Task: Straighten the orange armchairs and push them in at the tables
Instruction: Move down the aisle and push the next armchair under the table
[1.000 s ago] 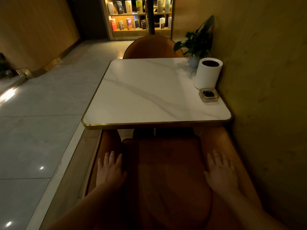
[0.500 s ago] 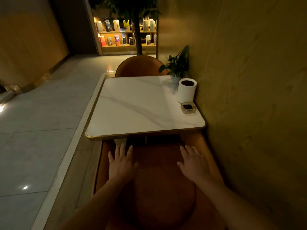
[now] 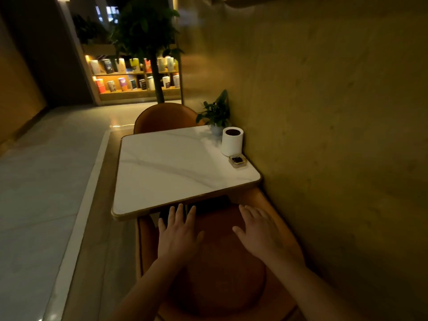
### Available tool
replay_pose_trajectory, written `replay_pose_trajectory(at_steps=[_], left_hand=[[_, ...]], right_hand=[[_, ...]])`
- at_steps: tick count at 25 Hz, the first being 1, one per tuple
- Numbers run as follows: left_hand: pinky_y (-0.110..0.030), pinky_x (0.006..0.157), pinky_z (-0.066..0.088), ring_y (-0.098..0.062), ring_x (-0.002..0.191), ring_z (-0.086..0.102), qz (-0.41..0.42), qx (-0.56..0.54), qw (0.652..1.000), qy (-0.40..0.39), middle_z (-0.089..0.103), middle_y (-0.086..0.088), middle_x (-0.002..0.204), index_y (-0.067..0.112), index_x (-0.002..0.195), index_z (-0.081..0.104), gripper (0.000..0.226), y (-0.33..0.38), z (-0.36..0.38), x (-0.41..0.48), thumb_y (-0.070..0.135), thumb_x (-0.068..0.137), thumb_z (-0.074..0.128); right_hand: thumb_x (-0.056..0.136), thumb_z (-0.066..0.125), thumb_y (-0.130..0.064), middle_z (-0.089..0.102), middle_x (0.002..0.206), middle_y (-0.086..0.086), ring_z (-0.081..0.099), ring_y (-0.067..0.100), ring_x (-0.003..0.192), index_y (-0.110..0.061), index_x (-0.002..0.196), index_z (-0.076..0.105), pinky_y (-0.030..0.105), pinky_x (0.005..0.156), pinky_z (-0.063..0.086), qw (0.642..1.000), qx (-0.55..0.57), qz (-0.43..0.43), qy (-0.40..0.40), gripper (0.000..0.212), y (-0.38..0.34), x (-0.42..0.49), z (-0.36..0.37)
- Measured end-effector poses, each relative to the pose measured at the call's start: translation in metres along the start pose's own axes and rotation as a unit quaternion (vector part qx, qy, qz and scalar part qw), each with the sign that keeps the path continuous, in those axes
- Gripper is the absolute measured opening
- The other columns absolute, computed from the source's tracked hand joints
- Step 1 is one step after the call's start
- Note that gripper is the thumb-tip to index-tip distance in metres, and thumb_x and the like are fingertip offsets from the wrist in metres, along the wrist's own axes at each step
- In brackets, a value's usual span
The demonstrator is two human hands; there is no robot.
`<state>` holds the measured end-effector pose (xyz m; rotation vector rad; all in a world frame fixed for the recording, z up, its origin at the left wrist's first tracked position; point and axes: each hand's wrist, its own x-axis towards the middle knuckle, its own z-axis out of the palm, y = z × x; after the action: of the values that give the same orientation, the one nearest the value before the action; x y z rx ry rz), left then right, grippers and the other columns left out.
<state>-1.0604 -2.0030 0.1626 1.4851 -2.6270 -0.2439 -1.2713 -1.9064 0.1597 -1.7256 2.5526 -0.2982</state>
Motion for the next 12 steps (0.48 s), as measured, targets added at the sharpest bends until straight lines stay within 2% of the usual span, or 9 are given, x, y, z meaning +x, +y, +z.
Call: replay_pose_trajectory(at_steps=[6, 12], left_hand=[[-0.059, 0.121, 0.001, -0.031, 0.153, -0.009, 0.134, -0.006, 0.991, 0.009, -0.001, -0.009, 0.168, 0.031, 0.159, 0.001, 0.079, -0.014, -0.034, -0.036, 0.064, 0.096, 0.035], [-0.06, 0.119, 0.002, -0.031, 0.153, -0.007, 0.249, -0.023, 0.968, 0.015, 0.002, -0.01, 0.167, 0.032, 0.158, 0.001, 0.078, 0.007, -0.047, -0.073, 0.064, 0.095, 0.035]], right_hand=[[0.097, 0.039, -0.059, 0.027, 0.16, 0.0, 0.02, 0.022, 0.146, -0.026, 0.155, 0.019, 0.041, 0.116, 0.022, 0.995, 0.01, 0.088, 0.039, 0.07, -0.066, -0.078, -0.027], [0.095, 0.038, -0.062, 0.035, 0.156, -0.001, 0.026, 0.021, 0.143, -0.026, 0.153, 0.026, 0.039, 0.114, 0.025, 0.981, 0.014, 0.172, 0.085, 0.069, -0.084, -0.157, -0.051]])
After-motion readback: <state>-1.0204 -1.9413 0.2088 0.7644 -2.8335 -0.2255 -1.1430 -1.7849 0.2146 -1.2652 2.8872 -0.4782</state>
